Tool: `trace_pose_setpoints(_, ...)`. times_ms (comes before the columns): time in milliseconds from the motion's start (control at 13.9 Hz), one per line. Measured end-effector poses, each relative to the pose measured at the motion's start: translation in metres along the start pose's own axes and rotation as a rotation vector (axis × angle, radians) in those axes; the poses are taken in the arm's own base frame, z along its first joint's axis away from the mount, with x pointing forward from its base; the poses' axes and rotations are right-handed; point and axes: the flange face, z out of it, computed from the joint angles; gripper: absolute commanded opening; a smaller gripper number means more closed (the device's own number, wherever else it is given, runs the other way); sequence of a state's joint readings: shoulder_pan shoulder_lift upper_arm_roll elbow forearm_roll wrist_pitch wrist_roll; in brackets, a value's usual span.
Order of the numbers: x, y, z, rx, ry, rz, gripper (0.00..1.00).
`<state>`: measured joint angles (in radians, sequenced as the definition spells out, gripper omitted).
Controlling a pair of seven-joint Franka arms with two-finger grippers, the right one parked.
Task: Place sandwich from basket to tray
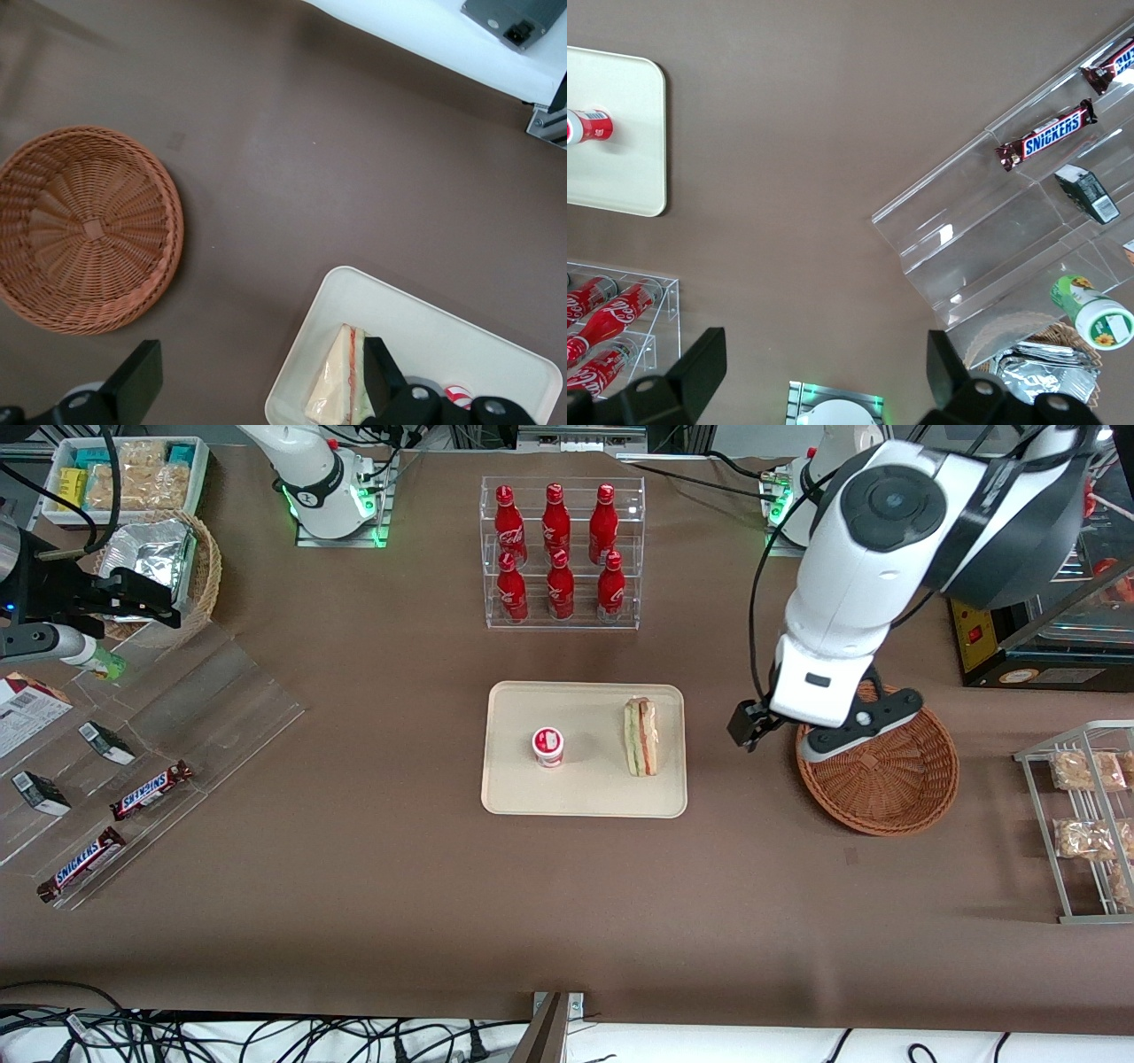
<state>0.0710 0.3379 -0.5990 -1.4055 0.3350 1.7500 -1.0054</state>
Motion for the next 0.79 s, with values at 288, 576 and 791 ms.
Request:
trace_pose_setpoints(288,0.034,-0.039,-0.004,-0.029,-0.045,0.024,1.0)
trace_pose_setpoints(576,0.07,-0.103,-0.022,-0.03,-0.074,0.103,1.0)
trace_pose_setpoints(791,0.078,-0.134,-0.035,-0.006,-0.082,0.184,1.0)
